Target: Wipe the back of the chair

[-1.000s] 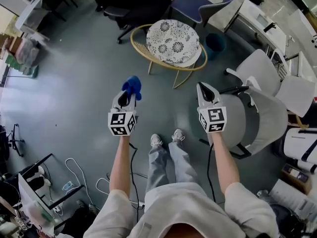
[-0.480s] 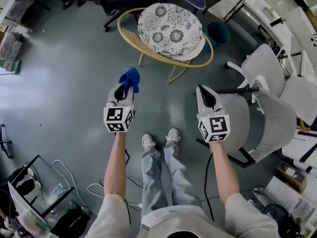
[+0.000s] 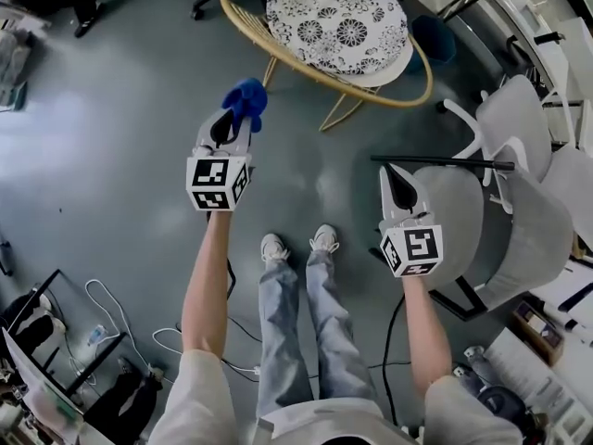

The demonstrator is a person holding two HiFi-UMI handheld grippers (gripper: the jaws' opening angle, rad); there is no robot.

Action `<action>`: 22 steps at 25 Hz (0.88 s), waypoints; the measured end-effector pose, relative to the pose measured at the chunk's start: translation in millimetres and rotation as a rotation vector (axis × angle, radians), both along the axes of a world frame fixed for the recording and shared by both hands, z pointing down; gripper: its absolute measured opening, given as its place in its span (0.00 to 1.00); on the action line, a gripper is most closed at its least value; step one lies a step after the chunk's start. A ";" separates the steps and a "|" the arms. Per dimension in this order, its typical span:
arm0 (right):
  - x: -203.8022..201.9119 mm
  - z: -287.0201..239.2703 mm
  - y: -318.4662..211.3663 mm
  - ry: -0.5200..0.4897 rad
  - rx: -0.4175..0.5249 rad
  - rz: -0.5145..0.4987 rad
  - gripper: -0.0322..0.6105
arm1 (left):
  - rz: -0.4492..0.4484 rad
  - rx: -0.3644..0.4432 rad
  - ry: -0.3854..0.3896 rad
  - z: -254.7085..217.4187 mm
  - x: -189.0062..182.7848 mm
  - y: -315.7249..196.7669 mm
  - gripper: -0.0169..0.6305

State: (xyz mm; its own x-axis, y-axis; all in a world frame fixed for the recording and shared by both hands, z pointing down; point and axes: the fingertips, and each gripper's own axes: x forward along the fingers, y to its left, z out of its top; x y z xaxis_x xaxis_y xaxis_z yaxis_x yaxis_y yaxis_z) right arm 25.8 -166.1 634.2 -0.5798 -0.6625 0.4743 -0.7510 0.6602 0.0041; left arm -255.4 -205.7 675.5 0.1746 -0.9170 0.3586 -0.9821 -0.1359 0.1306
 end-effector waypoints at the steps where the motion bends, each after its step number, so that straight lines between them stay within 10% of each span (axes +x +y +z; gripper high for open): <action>1: 1.2 1.7 1.8 0.003 -0.005 -0.001 0.05 | -0.002 0.006 -0.007 -2.8 -4.1 -6.4 0.11; 22: 38.8 -7.6 -13.1 -0.005 -0.006 0.060 0.05 | 0.086 0.034 -0.096 -28.8 47.5 -67.7 0.11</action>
